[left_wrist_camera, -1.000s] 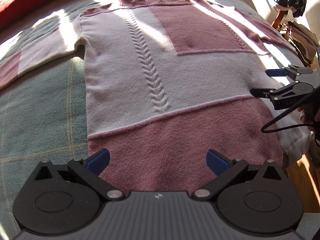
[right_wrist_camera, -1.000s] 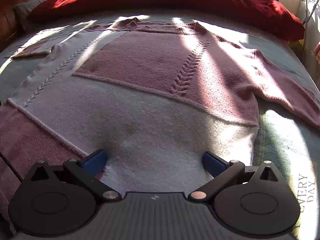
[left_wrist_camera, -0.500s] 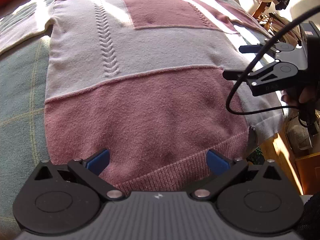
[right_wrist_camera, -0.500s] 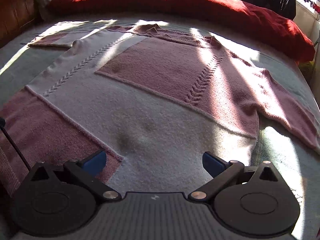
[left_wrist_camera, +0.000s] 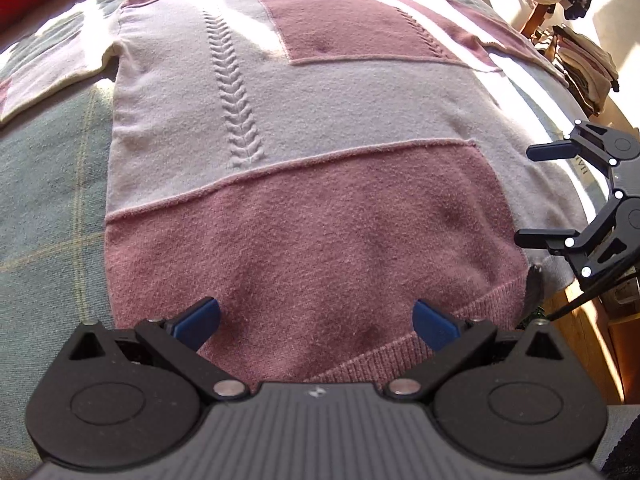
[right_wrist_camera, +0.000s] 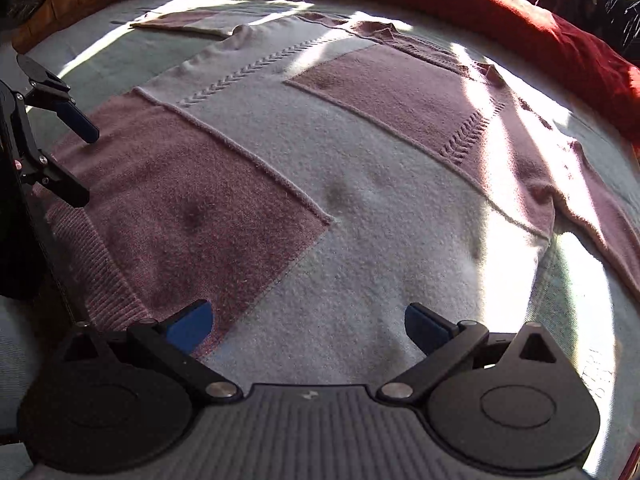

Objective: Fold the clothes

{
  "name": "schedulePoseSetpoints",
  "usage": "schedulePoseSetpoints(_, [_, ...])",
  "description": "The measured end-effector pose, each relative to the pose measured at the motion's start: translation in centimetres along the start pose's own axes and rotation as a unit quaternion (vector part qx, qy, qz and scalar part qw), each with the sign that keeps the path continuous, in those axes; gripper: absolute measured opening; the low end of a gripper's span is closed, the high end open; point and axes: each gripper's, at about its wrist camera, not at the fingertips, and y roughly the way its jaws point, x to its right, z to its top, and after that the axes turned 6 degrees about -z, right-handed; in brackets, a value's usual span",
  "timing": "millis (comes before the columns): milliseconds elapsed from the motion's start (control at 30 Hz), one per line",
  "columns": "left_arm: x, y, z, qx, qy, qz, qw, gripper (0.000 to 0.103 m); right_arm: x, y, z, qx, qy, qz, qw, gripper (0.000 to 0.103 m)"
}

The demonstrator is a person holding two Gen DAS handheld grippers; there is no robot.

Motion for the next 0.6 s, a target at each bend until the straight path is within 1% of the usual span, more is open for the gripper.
schedulePoseSetpoints(100, [-0.3, 0.1, 0.4, 0.005, -0.004, 0.005, 1.0, 0.102, 0.0, 0.3, -1.4, -0.031, 0.027, 0.006, 0.999, 0.103])
schedulePoseSetpoints(233, [-0.9, 0.0, 0.3, 0.002, -0.018, 0.01, 0.9998, 0.102, -0.4, -1.0, -4.4, -0.07, 0.019, -0.012, 0.997, 0.103])
schedulePoseSetpoints(300, [-1.2, 0.0, 0.3, 0.002, -0.027, 0.007, 0.9996, 0.102, -0.3, -1.7, -5.1, -0.086, 0.021, -0.015, 0.996, 0.103])
schedulePoseSetpoints(367, [-1.1, 0.1, 0.5, 0.003, -0.028, 0.004, 0.9996, 0.102, -0.1, -2.3, -4.9, -0.085, 0.029, -0.017, 0.996, 0.103])
schedulePoseSetpoints(467, [-0.9, 0.3, 0.6, -0.001, -0.023, 0.004, 0.9997, 0.102, 0.4, -2.6, -3.6, -0.052, 0.049, -0.024, 0.997, 0.103])
schedulePoseSetpoints(533, [-0.8, 0.3, 0.7, -0.003, -0.02, 0.004, 0.9998, 0.102, 0.6, -2.1, -2.7, -0.043, 0.058, -0.029, 0.997, 0.103])
schedulePoseSetpoints(600, [-0.9, 0.3, 0.8, -0.005, -0.019, 0.003, 0.9998, 0.102, 1.1, -1.2, -2.8, -0.059, 0.07, -0.044, 0.995, 0.103])
